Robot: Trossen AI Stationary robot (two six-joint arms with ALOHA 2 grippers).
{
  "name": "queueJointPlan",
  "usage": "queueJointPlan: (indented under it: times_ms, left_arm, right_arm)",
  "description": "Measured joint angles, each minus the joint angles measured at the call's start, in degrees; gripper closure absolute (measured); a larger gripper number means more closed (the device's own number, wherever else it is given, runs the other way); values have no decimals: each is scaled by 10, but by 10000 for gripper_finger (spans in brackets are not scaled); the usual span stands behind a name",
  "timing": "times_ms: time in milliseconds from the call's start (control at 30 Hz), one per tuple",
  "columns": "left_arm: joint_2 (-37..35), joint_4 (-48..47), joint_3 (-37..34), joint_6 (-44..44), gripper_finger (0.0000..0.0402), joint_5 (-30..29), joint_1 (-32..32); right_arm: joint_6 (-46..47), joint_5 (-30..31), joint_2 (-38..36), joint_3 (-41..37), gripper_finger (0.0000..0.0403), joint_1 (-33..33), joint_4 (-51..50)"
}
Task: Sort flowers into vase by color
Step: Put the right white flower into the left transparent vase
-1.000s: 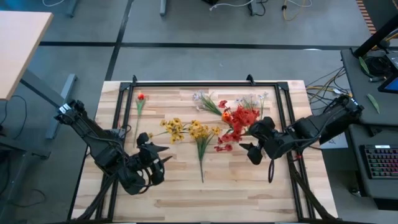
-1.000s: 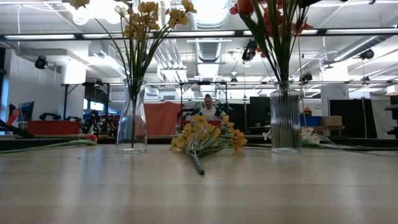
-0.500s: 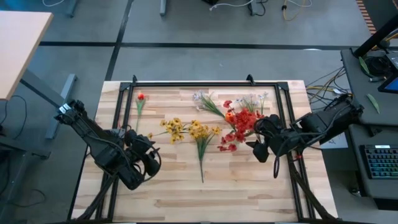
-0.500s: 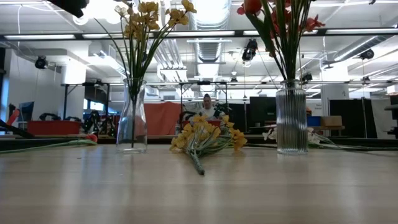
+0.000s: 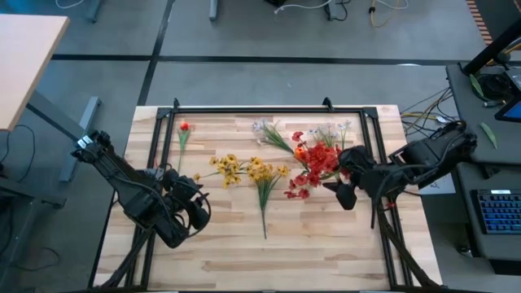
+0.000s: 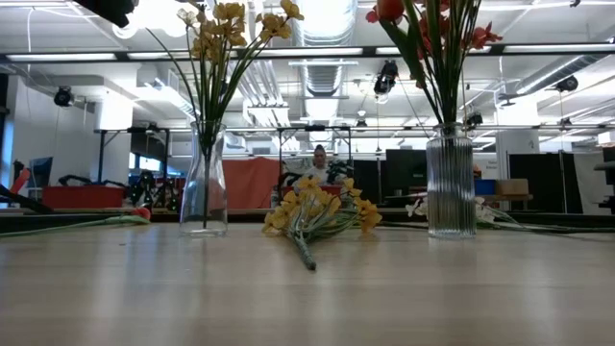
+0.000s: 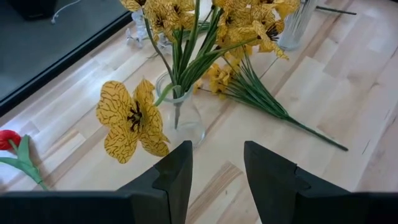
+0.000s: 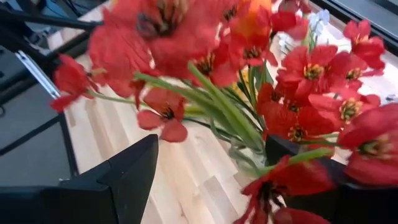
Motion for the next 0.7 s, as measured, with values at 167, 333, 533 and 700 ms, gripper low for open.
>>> queueJointPlan:
  times_ms: [167,333,533,700]
  left_arm:
    - [0,-6,0,0,272,0,2]
    - [0,-18,5,0,272,1,9]
    - [0,-33,7,0,272,4,16]
    - [0,-46,7,0,272,5,18]
  right_arm:
    - [-2,0,-1,28,115,0,0]
    - [-13,0,-2,65,115,0,0]
    - [-33,1,-2,110,115,0,0]
    - [-46,2,-2,142,115,0,0]
